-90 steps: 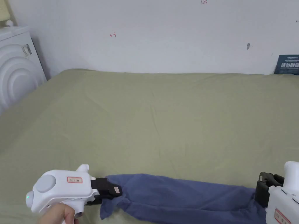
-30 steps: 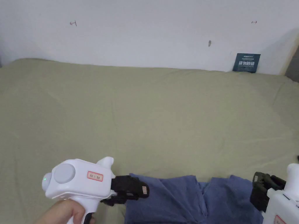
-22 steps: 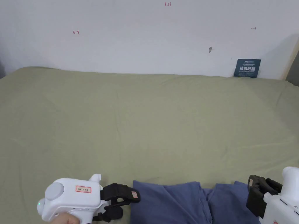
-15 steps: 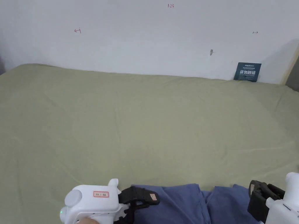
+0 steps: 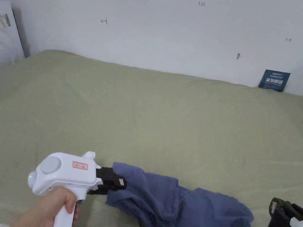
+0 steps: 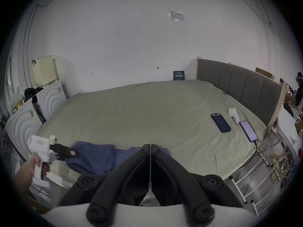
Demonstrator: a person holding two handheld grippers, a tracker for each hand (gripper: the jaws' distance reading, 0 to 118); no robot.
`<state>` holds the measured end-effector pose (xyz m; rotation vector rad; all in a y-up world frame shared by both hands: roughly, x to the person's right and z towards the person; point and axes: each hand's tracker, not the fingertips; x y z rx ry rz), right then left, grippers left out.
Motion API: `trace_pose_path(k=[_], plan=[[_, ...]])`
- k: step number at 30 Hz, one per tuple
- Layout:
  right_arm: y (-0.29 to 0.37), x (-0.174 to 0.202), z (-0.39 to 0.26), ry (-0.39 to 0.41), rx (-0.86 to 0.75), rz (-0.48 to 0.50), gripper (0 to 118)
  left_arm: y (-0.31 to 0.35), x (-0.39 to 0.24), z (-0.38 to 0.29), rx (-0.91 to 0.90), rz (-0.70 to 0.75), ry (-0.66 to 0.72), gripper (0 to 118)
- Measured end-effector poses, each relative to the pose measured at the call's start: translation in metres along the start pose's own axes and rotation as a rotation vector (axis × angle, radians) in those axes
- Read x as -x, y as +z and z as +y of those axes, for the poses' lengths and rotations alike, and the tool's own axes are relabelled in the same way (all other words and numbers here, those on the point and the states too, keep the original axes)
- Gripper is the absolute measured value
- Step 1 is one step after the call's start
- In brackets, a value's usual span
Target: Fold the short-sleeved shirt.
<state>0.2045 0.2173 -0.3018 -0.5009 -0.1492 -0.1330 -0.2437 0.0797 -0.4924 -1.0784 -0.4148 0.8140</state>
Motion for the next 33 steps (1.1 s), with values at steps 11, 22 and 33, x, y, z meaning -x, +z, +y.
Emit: trace_pose_path(k=[11, 22, 33], plan=[[-0.023, 0.047, -0.001, 0.048, 0.035, 0.103, 4, 0.163, -0.037, 0.048, -0.124, 0.519, -0.277, 11], [-0.018, 0.047, -0.008, 0.07, 0.068, 0.116, 4, 0.007, -0.106, 0.014, 0.124, 0.244, -0.382, 11], [-0.017, 0.032, -0.006, 0.051, 0.056, 0.076, 4, -0.005, -0.089, 0.004, 0.09, 0.024, -0.264, 71]])
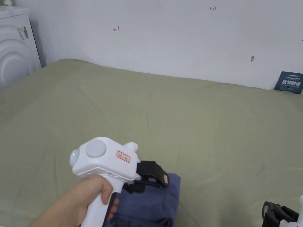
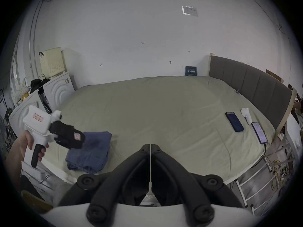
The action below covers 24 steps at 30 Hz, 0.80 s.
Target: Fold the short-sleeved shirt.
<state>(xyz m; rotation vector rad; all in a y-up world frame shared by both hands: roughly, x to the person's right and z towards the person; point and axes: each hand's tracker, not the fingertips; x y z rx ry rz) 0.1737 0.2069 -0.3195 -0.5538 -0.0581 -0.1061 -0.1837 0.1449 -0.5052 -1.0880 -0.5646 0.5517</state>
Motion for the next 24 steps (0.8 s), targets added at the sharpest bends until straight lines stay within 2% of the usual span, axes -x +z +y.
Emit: trace_pose_path(k=[2, 3, 6, 7, 13, 15, 17, 22, 24], plan=[[-0.001, 0.001, 0.001, -0.001, 0.005, 0.006, 4, 0.023, 0.007, 0.001, -0.13, -0.035, -0.039, 8], [-0.001, 0.002, 0.0, -0.001, 0.003, 0.013, 4, 0.026, 0.012, 0.004, -0.167, -0.025, -0.023, 0], [-0.002, 0.006, -0.001, 0.005, 0.003, 0.028, 4, 0.014, 0.029, -0.003, -0.22, 0.033, 0.052, 0], [-0.001, 0.007, -0.001, 0.006, 0.001, 0.034, 4, 0.004, 0.032, -0.008, -0.169, 0.01, 0.065, 0], [0.009, 0.005, 0.0, 0.006, -0.02, 0.043, 4, -0.071, 0.013, -0.055, -0.005, -0.001, -0.042, 0], [0.008, 0.005, 0.0, 0.014, -0.028, 0.036, 4, -0.091, 0.007, -0.073, -0.003, -0.005, -0.037, 0], [0.007, 0.004, 0.001, 0.012, -0.032, 0.04, 4, -0.106, 0.009, -0.086, 0.032, -0.068, 0.018, 0], [-0.004, 0.007, 0.007, 0.022, -0.039, 0.055, 4, -0.105, 0.013, -0.1, 0.045, -0.119, 0.056, 0], [-0.012, 0.008, 0.012, 0.015, -0.048, 0.125, 4, -0.078, 0.012, -0.09, 0.04, -0.126, 0.057, 0]])
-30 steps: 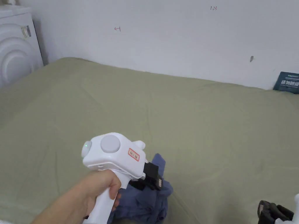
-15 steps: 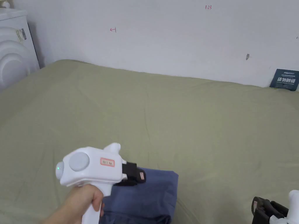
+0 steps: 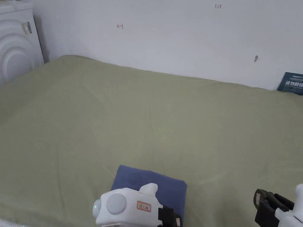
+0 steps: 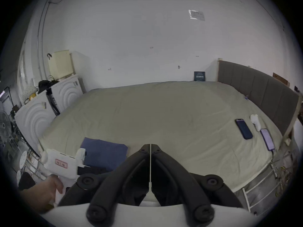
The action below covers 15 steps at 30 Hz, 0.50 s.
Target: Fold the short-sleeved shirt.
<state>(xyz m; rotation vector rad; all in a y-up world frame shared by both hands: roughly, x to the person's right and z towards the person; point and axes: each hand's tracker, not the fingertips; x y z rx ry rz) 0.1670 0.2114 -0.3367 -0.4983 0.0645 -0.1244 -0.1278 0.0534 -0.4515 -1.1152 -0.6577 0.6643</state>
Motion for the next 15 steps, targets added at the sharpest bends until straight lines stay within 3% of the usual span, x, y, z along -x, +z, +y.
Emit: trace_pose_path(k=[2, 4, 7, 9, 13, 15], plan=[[-0.015, 0.001, 0.006, -0.032, 0.0, 0.11, 4, 0.043, -0.006, 0.015, -0.103, -0.027, -0.038, 0], [-0.043, 0.0, 0.01, -0.107, 0.071, 0.319, 4, 0.098, -0.006, 0.033, -0.198, -0.017, -0.05, 0], [-0.097, 0.007, 0.004, -0.237, 0.152, 0.632, 3, 0.169, 0.007, 0.049, -0.318, 0.139, -0.132, 0], [-0.137, 0.018, -0.008, -0.259, 0.227, 0.79, 2, 0.197, 0.03, 0.051, -0.348, 0.209, -0.061, 0], [-0.213, 0.045, -0.041, -0.386, 0.445, 0.962, 2, 0.229, 0.065, 0.039, -0.396, 0.256, 0.055, 0], [-0.243, 0.065, -0.059, -0.406, 0.538, 1.03, 2, 0.233, 0.078, 0.029, -0.386, 0.279, 0.081, 0]])
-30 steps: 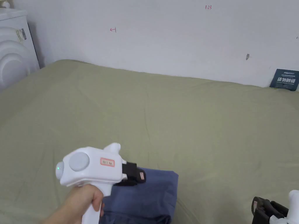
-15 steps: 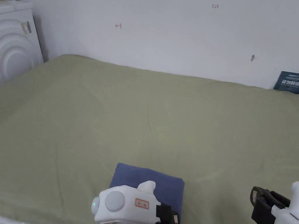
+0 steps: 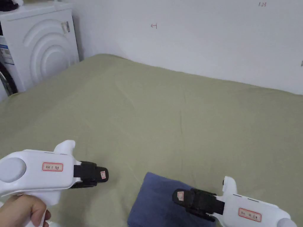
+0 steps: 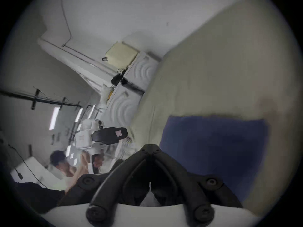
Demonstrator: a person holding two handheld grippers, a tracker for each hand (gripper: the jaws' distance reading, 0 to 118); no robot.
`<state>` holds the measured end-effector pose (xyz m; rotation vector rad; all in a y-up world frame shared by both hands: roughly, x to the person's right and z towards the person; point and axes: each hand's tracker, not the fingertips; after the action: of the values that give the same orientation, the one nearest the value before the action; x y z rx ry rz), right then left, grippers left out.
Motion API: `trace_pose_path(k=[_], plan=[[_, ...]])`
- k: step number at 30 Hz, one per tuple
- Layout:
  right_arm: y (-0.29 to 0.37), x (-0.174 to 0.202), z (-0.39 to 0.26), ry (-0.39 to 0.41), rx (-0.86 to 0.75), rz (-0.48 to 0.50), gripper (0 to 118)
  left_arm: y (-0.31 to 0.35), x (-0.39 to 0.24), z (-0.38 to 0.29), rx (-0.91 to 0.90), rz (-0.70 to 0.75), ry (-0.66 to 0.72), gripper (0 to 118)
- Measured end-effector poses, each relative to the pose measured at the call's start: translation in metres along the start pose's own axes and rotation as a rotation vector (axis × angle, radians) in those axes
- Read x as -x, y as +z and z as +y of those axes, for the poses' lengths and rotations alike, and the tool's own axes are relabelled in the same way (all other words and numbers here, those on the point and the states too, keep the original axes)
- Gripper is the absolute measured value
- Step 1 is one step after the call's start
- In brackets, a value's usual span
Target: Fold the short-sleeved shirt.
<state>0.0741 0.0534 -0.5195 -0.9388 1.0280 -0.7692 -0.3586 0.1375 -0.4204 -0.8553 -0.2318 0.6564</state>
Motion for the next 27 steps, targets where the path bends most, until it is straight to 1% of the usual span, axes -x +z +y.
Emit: trace_pose_path(k=[2, 4, 5, 6, 7, 8, 9, 10, 11, 13, 14, 15, 16, 17, 18, 19, 20, 21, 23, 25, 26, 27], plan=[[-0.029, -0.011, -0.001, 0.002, 0.053, 0.015, 2, -0.001, 0.008, -0.009, 0.02, 0.013, 0.02, 0], [-0.052, -0.027, -0.002, -0.071, 0.093, -0.001, 2, -0.004, 0.017, -0.015, 0.04, 0.015, 0.046, 0], [-0.055, -0.033, -0.005, -0.1, 0.096, -0.063, 2, -0.009, 0.022, -0.015, 0.054, 0.022, 0.07, 0], [-0.062, -0.04, -0.007, -0.128, 0.11, -0.091, 2, -0.012, 0.025, -0.016, 0.063, 0.027, 0.083, 0], [-0.053, -0.05, -0.008, -0.13, 0.071, -0.018, 1, -0.016, 0.026, -0.016, 0.066, 0.025, 0.092, 0], [-0.047, -0.053, -0.009, -0.163, 0.038, -0.004, 1, -0.02, 0.026, -0.015, 0.065, 0.017, 0.096, 0], [-0.041, -0.054, -0.01, -0.177, 0.016, 0.022, 1, -0.025, 0.028, -0.012, 0.073, -0.019, 0.115, 0], [-0.036, -0.055, -0.011, -0.164, 0.016, 0.01, 1, -0.031, 0.028, -0.011, 0.079, -0.051, 0.127, 0], [-0.028, -0.059, -0.012, -0.152, 0.024, -0.024, 1, -0.04, 0.024, -0.01, 0.089, -0.079, 0.136, 0], [-0.021, -0.063, -0.014, -0.146, 0.036, -0.02, 1, -0.061, 0.017, -0.01, 0.118, -0.142, 0.139, 0], [-0.017, -0.062, -0.015, -0.132, 0.044, -0.024, 1, -0.073, 0.013, -0.011, 0.146, -0.185, 0.144, 5], [-0.013, -0.064, -0.016, -0.133, 0.042, -0.032, 1, -0.085, 0.009, -0.013, 0.186, -0.212, 0.16, 19], [-0.008, -0.067, -0.016, -0.144, 0.036, -0.035, 1, -0.097, 0.005, -0.015, 0.224, -0.226, 0.162, 55], [-0.004, -0.071, -0.017, -0.157, 0.033, -0.032, 1, -0.109, 0.001, -0.02, 0.269, -0.211, 0.152, 83], [0.001, -0.071, -0.019, -0.171, 0.023, -0.038, 1, -0.121, -0.002, -0.023, 0.316, -0.183, 0.126, 98], [0.004, -0.073, -0.02, -0.181, 0.015, -0.035, 1, -0.132, -0.008, -0.028, 0.356, -0.145, 0.101, 99], [0.006, -0.073, -0.021, -0.172, 0.018, -0.032, 1, -0.143, -0.013, -0.031, 0.344, -0.172, 0.075, 101], [0.008, -0.074, -0.022, -0.169, 0.019, -0.039, 1, -0.141, -0.004, -0.031, 0.319, -0.177, 0.039, 102], [0.009, -0.075, -0.023, -0.171, 0.013, -0.03, 1, -0.147, -0.004, -0.03, 0.276, -0.23, 0.057, 102], [0.01, -0.076, -0.023, -0.176, 0.005, -0.022, 1, -0.157, -0.013, -0.034, 0.368, -0.292, 0.142, 101], [0.01, -0.075, -0.024, -0.17, 0.003, -0.023, 1, -0.162, -0.016, -0.035, 0.41, -0.332, 0.167, 101], [0.01, -0.075, -0.025, -0.166, 0.0, -0.023, 1, -0.164, -0.016, -0.036, 0.418, -0.342, 0.159, 101]])
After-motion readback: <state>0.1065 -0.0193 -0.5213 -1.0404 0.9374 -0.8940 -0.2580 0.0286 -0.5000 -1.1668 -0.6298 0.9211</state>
